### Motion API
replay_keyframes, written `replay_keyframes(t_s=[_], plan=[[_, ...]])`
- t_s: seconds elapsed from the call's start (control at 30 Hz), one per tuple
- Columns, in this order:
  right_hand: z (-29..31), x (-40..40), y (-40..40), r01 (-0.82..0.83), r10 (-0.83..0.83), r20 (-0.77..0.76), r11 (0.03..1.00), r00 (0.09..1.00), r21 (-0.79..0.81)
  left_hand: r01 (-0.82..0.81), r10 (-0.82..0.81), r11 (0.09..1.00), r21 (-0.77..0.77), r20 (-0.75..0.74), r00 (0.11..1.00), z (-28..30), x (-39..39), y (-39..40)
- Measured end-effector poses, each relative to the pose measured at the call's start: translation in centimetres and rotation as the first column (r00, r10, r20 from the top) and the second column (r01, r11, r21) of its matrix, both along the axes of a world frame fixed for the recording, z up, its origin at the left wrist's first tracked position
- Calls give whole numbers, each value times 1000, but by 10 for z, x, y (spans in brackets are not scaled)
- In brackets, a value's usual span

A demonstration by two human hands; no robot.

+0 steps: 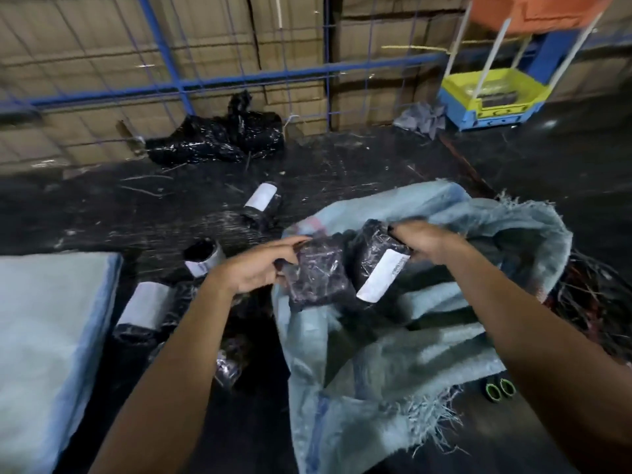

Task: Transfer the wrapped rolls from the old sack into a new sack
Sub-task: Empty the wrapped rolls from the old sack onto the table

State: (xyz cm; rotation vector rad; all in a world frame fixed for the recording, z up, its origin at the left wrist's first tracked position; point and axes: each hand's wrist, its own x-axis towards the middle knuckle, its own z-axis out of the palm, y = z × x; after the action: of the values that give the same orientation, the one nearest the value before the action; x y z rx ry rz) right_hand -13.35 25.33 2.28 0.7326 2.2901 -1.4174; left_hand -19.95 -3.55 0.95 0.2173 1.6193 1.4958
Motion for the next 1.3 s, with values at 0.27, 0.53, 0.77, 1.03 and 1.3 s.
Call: replay_keyframes(t_s=[0.27,0.53,0.77,1.03,1.3], plan=[[9,-32,-160,-104,58,-307,986,950,-133,-720,744,663,205,-79,663,-22,7,-206],[-79,-41,-248,42,331,-501,801,799,597,-904,629,370,-216,-657,414,-98,59,-315],[-113,-26,-256,-87,121,-62,915,991,394,-797,788,547,-257,-163,594,-156,75,-352],[-121,-28,-261,-439,302,323,697,897,567,-770,564,326,-549,-541,624,-163,77,-316],[-110,-42,-242,-484,491,74,803,868,348,-880,286,265,-394,-840,462,-132,48,-269]])
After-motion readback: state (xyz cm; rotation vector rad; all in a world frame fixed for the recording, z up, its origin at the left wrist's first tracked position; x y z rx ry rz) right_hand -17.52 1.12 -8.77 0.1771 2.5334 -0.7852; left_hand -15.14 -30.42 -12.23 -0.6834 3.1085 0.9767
